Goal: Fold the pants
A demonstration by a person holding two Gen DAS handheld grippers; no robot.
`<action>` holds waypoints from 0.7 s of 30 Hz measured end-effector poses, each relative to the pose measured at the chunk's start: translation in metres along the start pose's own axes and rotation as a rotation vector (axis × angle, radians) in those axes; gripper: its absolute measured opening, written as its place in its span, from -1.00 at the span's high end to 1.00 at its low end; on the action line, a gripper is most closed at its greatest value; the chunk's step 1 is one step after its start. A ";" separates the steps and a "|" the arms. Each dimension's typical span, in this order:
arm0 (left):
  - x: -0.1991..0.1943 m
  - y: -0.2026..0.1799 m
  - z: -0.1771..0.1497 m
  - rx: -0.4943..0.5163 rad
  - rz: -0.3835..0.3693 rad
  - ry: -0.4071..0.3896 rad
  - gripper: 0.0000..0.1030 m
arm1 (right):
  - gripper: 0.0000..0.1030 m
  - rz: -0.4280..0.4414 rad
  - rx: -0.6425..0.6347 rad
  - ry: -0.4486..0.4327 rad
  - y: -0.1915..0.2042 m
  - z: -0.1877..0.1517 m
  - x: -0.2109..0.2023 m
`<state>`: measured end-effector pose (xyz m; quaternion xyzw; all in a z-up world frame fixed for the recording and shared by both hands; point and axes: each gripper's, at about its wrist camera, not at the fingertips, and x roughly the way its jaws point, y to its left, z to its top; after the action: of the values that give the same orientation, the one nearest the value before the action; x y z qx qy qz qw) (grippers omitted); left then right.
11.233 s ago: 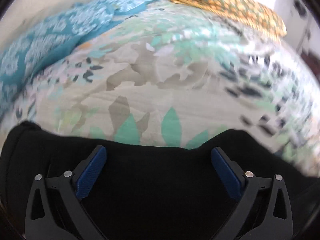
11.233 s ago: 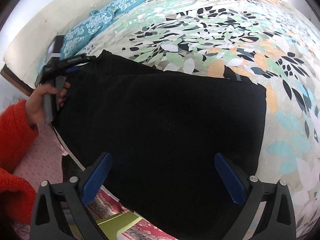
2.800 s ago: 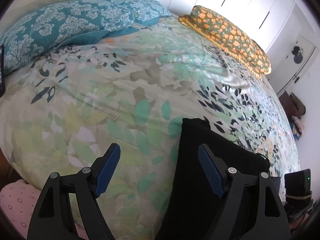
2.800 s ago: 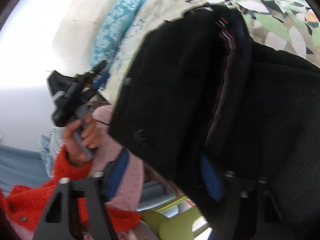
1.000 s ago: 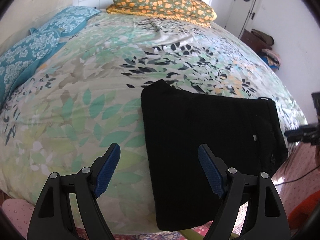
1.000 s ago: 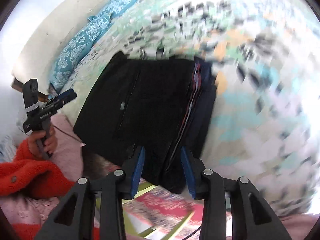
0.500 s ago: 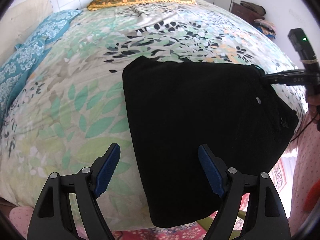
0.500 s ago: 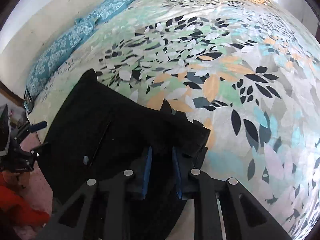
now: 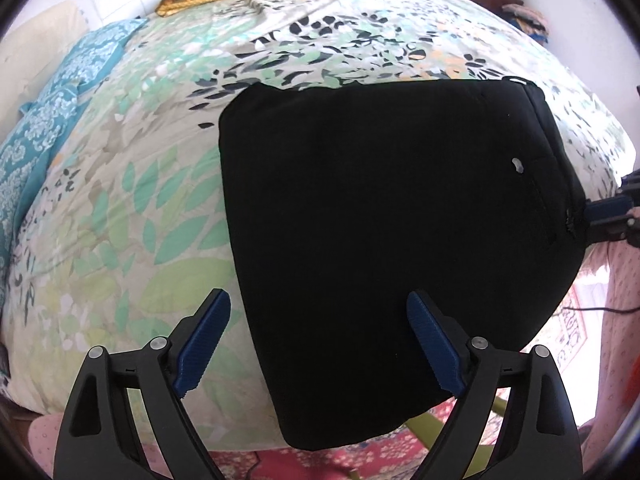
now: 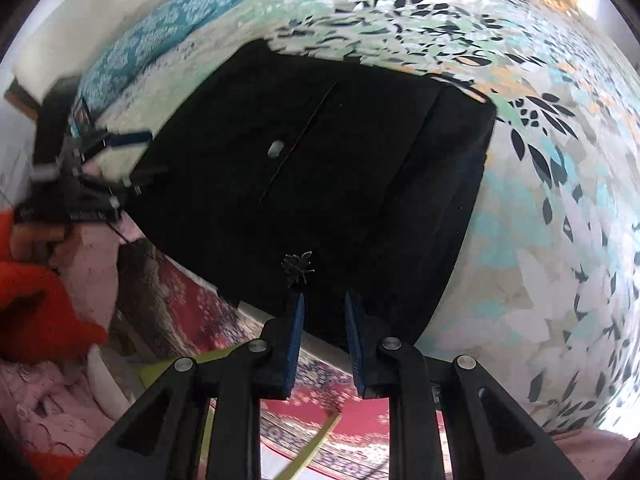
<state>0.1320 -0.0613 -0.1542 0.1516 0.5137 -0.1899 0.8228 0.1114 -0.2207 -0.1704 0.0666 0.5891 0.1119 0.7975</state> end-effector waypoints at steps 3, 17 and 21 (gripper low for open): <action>-0.006 0.005 0.002 -0.030 0.021 -0.009 -0.84 | 0.46 -0.024 0.036 -0.074 -0.001 -0.002 -0.015; -0.010 0.007 0.005 -0.030 0.103 -0.016 -0.84 | -0.19 -0.077 0.170 -0.241 -0.010 -0.006 -0.047; -0.010 0.008 0.005 -0.031 0.103 -0.016 -0.84 | -0.19 -0.079 0.170 -0.241 -0.010 -0.008 -0.043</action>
<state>0.1358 -0.0547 -0.1422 0.1633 0.5015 -0.1405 0.8379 0.0926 -0.2416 -0.1356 0.1236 0.4986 0.0215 0.8577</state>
